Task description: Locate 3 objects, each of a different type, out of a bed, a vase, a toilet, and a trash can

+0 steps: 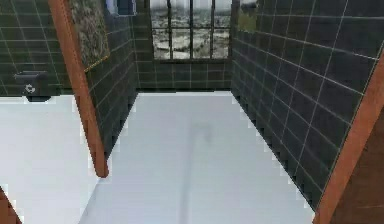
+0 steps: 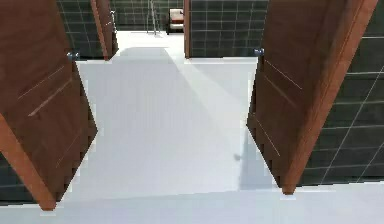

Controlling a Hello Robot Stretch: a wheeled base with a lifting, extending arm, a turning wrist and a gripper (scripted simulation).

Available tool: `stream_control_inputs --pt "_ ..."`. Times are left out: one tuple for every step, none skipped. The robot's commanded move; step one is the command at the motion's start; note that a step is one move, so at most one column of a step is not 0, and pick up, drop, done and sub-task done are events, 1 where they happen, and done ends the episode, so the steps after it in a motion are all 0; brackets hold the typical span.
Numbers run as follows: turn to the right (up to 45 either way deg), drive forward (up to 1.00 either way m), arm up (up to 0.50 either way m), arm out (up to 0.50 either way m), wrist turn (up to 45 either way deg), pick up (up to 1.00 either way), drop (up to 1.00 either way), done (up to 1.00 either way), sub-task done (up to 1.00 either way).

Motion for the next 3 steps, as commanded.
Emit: stream_control_inputs --pt "0.0 0.5 0.0 0.0 0.0 0.0 0.0 0.0 0.0" --pt "-21.0 0.0 0.0 0.0 0.0 0.0 0.0 0.0 0.0" --pt "0.0 0.5 0.0 0.0 0.0 0.0 0.0 0.0 0.0"
